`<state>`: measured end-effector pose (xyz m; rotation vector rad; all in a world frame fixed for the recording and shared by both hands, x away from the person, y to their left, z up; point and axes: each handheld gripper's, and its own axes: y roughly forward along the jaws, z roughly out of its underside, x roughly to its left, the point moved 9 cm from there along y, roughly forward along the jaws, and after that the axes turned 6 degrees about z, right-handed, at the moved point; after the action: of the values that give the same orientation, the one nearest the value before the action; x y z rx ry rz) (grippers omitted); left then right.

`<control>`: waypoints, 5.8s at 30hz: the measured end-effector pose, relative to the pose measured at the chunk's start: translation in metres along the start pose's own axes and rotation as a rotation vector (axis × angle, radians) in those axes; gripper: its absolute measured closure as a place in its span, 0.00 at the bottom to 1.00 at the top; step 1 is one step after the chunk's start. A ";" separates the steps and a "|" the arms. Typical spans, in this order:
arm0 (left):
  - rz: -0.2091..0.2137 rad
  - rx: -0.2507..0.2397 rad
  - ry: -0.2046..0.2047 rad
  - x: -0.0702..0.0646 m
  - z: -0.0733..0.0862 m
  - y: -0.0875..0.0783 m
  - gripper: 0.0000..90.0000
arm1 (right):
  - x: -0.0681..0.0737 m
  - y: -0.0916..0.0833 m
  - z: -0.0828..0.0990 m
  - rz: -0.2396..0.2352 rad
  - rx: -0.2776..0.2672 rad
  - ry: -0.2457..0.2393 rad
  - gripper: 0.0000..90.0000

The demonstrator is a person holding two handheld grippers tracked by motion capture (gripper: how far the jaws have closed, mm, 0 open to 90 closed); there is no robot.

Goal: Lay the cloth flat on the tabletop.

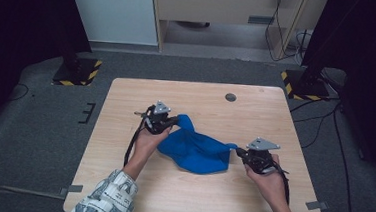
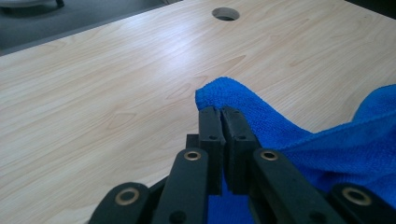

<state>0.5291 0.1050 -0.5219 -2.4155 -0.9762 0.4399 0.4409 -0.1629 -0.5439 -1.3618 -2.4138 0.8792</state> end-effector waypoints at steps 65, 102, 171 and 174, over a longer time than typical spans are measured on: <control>-0.043 -0.179 0.012 -0.022 -0.040 -0.093 0.96 | -0.022 -0.035 -0.109 0.054 -0.195 -0.018 1.00; -0.041 -0.224 0.084 -0.083 -0.042 -0.155 0.95 | -0.001 -0.103 -0.105 0.027 -0.277 -0.065 1.00; -0.164 -0.031 -0.155 0.054 -0.042 0.016 0.96 | -0.070 0.073 -0.103 0.151 0.004 0.015 1.00; -0.167 -0.023 -0.166 0.056 -0.039 0.023 0.96 | -0.075 0.080 -0.098 0.149 0.021 0.028 1.00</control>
<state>0.5986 0.1179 -0.5090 -2.3220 -1.2498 0.5781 0.5835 -0.1563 -0.5081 -1.5514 -2.3003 0.9110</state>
